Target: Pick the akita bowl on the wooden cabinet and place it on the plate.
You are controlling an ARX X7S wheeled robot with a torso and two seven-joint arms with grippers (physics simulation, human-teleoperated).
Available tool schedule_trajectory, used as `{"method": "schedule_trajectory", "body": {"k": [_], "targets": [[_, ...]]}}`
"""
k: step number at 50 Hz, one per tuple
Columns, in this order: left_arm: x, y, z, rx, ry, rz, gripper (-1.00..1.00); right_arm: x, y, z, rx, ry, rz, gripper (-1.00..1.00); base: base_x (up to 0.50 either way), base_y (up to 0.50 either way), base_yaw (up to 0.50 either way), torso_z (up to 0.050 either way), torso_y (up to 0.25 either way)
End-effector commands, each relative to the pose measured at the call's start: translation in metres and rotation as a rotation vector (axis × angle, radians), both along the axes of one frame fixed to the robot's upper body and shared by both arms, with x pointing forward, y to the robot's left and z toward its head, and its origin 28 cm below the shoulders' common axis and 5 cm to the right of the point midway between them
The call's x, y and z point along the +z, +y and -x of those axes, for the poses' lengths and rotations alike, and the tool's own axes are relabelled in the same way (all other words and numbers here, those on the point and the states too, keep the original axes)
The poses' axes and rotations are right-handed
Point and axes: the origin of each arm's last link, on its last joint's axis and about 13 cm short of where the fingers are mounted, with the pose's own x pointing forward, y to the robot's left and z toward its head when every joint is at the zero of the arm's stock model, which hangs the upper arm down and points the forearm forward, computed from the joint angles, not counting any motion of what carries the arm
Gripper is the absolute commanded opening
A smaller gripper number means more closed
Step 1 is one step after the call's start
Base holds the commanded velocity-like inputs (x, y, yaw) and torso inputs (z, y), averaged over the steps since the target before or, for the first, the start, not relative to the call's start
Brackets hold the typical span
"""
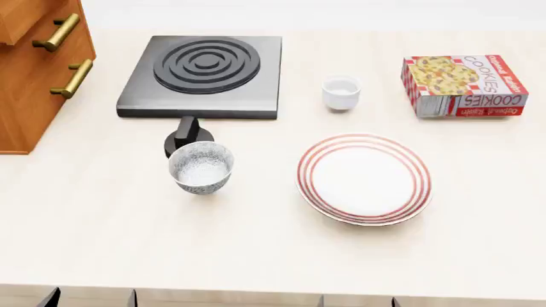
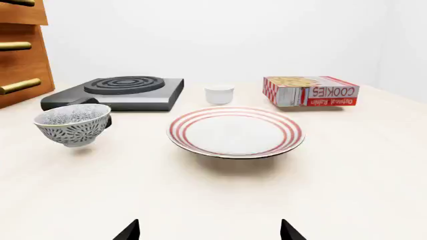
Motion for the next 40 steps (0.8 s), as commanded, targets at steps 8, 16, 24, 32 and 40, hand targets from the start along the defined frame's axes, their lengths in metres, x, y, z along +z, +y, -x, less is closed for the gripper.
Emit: {"method": "schedule_trajectory", "body": {"k": [8, 16, 24, 32, 40], "targets": [[0.0008, 0.0004, 0.0007, 0.003, -0.003, 0.018, 1.00, -0.0001, 0.0010, 0.0015, 0.002, 0.002, 0.005, 1.00, 0.00, 0.00, 0.00, 0.000, 0.000], [0.0023, 0.0000, 0.0030, -0.017, -0.025, 0.013, 1.00, -0.0008, 0.0009, 0.0015, 0.002, 0.002, 0.005, 1.00, 0.00, 0.00, 0.00, 0.000, 0.000], [0.0036, 0.0020, 0.0031, -0.038, -0.043, 0.062, 1.00, -0.0014, 0.0011, 0.0011, 0.002, 0.002, 0.008, 1.00, 0.00, 0.00, 0.00, 0.026, 0.000], [0.0038, 0.0016, 0.0033, -0.054, -0.057, 0.057, 1.00, -0.0013, 0.0011, 0.0006, 0.001, 0.002, 0.007, 1.00, 0.00, 0.00, 0.00, 0.049, 0.000], [0.0035, 0.0012, 0.0035, -0.054, -0.056, 0.051, 1.00, -0.0007, 0.0006, 0.0001, -0.002, 0.000, -0.002, 1.00, 0.00, 0.00, 0.00, 0.050, 0.000]]}}
